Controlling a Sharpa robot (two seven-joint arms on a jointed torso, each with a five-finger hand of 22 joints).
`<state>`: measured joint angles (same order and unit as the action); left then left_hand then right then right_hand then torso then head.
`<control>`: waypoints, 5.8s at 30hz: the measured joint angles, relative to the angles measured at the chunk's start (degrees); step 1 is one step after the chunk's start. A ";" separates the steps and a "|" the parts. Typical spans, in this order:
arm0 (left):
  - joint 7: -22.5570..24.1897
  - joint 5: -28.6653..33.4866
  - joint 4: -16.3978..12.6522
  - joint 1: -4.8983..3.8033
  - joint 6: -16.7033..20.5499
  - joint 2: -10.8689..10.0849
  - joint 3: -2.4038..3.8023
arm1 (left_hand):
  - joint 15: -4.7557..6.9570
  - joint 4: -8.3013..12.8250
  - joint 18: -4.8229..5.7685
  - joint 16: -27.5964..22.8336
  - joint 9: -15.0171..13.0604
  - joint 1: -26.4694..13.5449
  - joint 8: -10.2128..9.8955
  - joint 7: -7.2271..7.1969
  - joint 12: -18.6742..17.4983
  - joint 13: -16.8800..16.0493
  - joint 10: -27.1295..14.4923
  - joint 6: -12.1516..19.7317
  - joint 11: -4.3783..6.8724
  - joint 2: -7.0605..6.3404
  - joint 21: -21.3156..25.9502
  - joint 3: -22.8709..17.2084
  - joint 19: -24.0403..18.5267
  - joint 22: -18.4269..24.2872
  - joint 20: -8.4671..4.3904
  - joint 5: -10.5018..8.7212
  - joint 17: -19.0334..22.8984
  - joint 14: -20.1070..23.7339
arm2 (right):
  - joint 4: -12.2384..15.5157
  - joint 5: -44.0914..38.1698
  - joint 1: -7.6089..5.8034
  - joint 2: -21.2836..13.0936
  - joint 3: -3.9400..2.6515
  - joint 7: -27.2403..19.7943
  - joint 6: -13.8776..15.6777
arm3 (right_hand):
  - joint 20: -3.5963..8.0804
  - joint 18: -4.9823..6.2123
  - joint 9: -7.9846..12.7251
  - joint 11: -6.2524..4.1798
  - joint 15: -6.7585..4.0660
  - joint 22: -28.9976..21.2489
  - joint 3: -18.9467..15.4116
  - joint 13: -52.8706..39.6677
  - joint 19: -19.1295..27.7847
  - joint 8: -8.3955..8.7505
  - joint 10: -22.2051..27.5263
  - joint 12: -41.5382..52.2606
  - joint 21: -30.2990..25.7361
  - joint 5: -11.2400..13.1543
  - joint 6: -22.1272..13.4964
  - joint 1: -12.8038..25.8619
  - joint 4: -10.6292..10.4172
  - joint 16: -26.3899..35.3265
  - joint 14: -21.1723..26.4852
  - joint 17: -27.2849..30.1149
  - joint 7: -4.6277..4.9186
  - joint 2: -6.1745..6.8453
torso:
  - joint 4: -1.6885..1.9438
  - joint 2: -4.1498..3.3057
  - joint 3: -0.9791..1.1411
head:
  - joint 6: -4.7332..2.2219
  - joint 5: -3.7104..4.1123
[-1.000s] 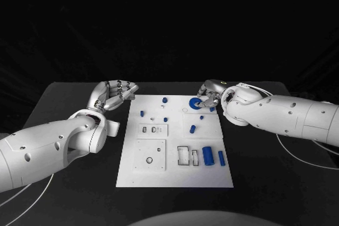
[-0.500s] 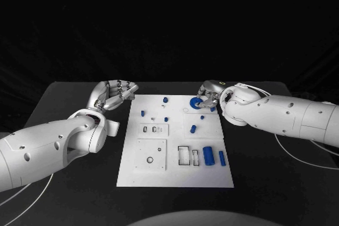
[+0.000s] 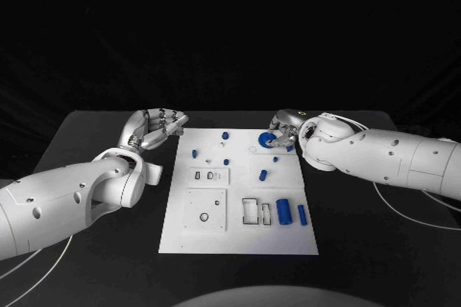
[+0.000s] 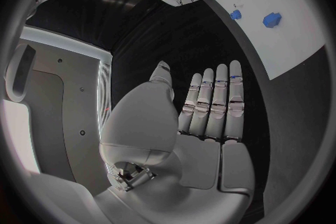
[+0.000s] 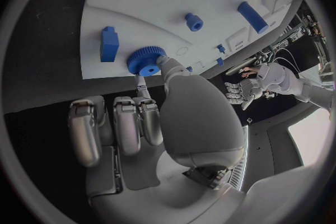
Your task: Assemble the parts on the task board
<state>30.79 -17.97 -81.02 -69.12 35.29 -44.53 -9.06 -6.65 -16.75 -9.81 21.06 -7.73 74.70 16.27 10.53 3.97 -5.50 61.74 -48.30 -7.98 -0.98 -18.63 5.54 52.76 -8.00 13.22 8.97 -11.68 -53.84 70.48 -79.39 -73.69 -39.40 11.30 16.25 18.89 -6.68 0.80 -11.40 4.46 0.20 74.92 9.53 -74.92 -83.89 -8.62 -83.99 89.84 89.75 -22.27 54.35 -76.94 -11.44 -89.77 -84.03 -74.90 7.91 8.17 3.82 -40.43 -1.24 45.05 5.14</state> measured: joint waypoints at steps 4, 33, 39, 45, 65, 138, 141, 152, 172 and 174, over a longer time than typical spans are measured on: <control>0.00 0.00 0.02 0.00 0.00 0.02 0.00 | 0.00 0.00 0.00 0.00 0.00 0.00 0.00 0.00 0.00 0.00 0.00 0.00 0.00 0.00 0.00 0.00 0.00 0.00 0.00 0.00 0.00 0.00 | -0.18 -0.07 -0.03 0.21 -0.03 0.15 -0.12 | 0.00 0.00 -0.13 0.00 0.00 0.00 0.22 0.00 0.00 0.00 0.00 0.00 0.00 0.33 0.40 -0.16 0.22 0.00 0.00 0.00 0.01 -0.16 | -0.01 0.00 0.01 | 0.04 -0.03; -0.02 0.00 0.30 0.00 0.00 0.04 0.00 | 0.00 0.00 0.00 0.00 0.00 0.00 0.00 0.00 0.00 0.01 0.00 0.00 0.00 0.00 0.00 0.00 0.00 -0.01 0.00 0.00 0.02 0.00 | 1.94 0.21 -0.11 -0.36 -0.04 -0.04 2.83 | 0.00 0.00 -0.51 -0.41 0.00 -0.02 2.91 0.00 0.00 -0.93 0.00 0.00 0.00 -2.03 4.56 -2.86 4.05 0.00 0.00 -0.03 1.39 -1.37 | 0.01 0.07 -0.03 | -0.20 -0.08; -0.02 0.00 0.54 0.00 -0.02 0.29 -0.01 | 0.00 0.00 0.00 0.00 0.00 -0.11 0.00 0.14 0.00 0.02 0.00 -0.14 0.00 0.13 0.00 0.19 0.00 -0.02 0.00 0.00 0.01 0.00 | 3.31 1.41 -0.93 -0.46 -0.32 -1.04 5.49 | 0.15 0.00 -0.51 -0.41 0.00 0.03 2.90 0.01 -0.15 -0.93 0.00 0.00 0.00 -2.03 4.56 -2.85 4.05 0.00 0.00 -0.03 1.39 -1.38 | 0.02 0.07 -0.03 | -0.46 0.03; -0.01 0.00 0.70 0.00 -0.03 0.43 -0.01 | 0.00 0.01 0.00 0.00 0.00 -0.01 0.00 0.21 0.00 -0.03 0.00 -0.21 0.00 0.47 0.00 0.31 0.00 -0.02 0.00 0.00 -0.06 0.00 | 3.86 2.29 -1.19 0.27 -0.39 -2.07 7.48 | 0.15 0.01 -0.51 -0.41 0.00 0.02 2.88 0.01 -0.14 -0.93 0.00 0.00 0.00 -2.01 4.55 -2.62 4.06 0.00 0.00 -0.02 1.38 -1.61 | 0.05 0.03 -0.01 | -0.66 -0.30; 0.02 0.00 0.97 0.00 -0.05 0.55 -0.01 | 0.00 0.01 0.00 0.00 0.00 -0.01 0.00 0.21 0.00 -0.02 0.00 -0.21 0.00 0.46 0.00 0.31 0.00 -0.02 0.00 0.00 -0.05 0.00 | 3.07 2.84 -1.08 7.14 -0.48 -4.23 7.83 | 0.14 0.00 -0.51 -0.41 0.00 0.01 2.73 0.01 -0.13 -0.93 0.00 0.00 0.00 -2.03 4.51 -2.46 4.18 0.00 0.00 -0.01 1.35 -1.74 | 0.05 -0.05 -0.02 | -0.62 -1.27; 0.03 0.00 0.48 0.00 0.01 0.21 0.00 | 0.00 0.01 0.00 0.00 0.00 -0.01 -0.22 0.20 0.00 -0.03 0.00 -0.20 0.00 0.45 0.00 0.30 0.00 0.01 0.00 0.00 -0.14 0.00 | -4.17 1.62 0.87 13.99 -0.45 -4.59 2.06 | 0.12 0.00 2.67 -0.85 -0.23 0.02 3.37 0.01 -0.12 4.95 0.02 0.00 0.00 2.54 -7.19 1.17 5.93 0.00 0.19 -0.02 -0.90 -2.02 | 0.03 -0.03 -0.01 | -0.04 -1.24; 0.03 0.00 0.47 0.00 0.01 0.20 0.00 | 0.00 0.01 0.00 0.00 0.00 -0.01 -0.22 0.20 0.00 -0.03 0.00 -0.20 0.00 0.45 0.00 0.30 0.00 0.01 0.00 0.00 -0.13 0.00 | -3.84 1.63 0.87 13.78 -0.46 -4.68 2.45 | 0.12 0.00 2.71 -0.92 -0.43 0.02 3.37 0.01 -0.12 4.95 0.10 0.00 0.00 2.54 -7.25 1.23 5.93 0.00 0.00 -0.02 -0.96 -1.96 | 0.03 -0.04 -0.01 | -0.06 -1.31; 0.04 0.00 0.67 0.00 0.00 0.33 0.00 | 0.00 0.01 0.00 0.00 0.00 -0.01 -0.21 0.20 0.00 -0.08 0.00 -0.20 0.00 0.45 0.00 0.30 0.00 0.01 0.00 0.00 -0.13 0.00 | 0.76 4.71 0.57 9.83 -0.45 -7.17 8.61 | 0.55 0.00 1.92 -0.92 -0.43 0.01 3.22 0.01 -0.11 2.37 0.10 0.00 0.00 2.54 -1.48 2.16 6.08 0.00 0.00 -0.02 -0.49 -2.90 | 0.00 0.03 0.02 | -0.13 -1.40; 0.09 -0.01 2.72 0.19 -0.11 2.33 -0.02 | 0.00 0.01 0.00 0.00 -0.05 -0.24 -0.21 0.20 0.00 -0.07 0.00 -0.20 0.00 0.68 0.00 0.62 0.00 0.00 0.00 0.00 -0.21 -0.01 | 15.21 20.03 -3.63 -9.75 -0.23 -13.51 11.12 | 0.54 0.00 2.50 -2.01 -0.43 0.00 0.90 0.01 -0.11 3.66 0.03 0.00 -0.01 7.52 0.67 6.12 3.93 0.00 0.00 -0.01 -1.51 -2.79 | -0.59 0.37 0.12 | -0.25 1.05; 0.11 -0.01 2.97 0.31 -0.15 2.48 -0.02 | 0.00 0.01 0.00 0.00 -0.04 -0.24 -0.21 0.20 0.00 -0.06 0.00 -0.20 0.00 0.68 0.00 0.62 0.00 0.01 0.00 0.00 -0.21 -0.01 | 15.33 20.98 -3.08 -10.87 -0.15 -14.34 11.28 | 0.54 0.00 2.51 -2.06 -0.43 -0.01 0.90 0.01 -0.11 3.66 -0.01 0.00 0.00 7.85 0.67 5.77 3.92 0.00 0.00 0.00 -1.51 -2.58 | -0.71 0.48 0.24 | -0.26 1.51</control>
<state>30.90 -17.98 -78.05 -68.81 35.14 -42.05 -9.09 -6.65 -16.74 -9.80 21.06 -7.77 74.47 16.06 10.73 3.97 -5.56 61.73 -48.51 -7.98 -0.30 -18.64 6.15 52.76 -8.00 13.22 8.96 -11.89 -53.85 85.80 -58.40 -76.78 -50.27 11.15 1.91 30.16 -6.14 0.80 -8.89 2.40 -0.22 74.91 10.43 -74.91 -84.01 -4.96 -84.00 89.84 89.74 -14.42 55.02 -71.17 -7.52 -89.77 -84.03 -74.91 6.40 5.58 3.11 -39.95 -1.01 44.79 6.64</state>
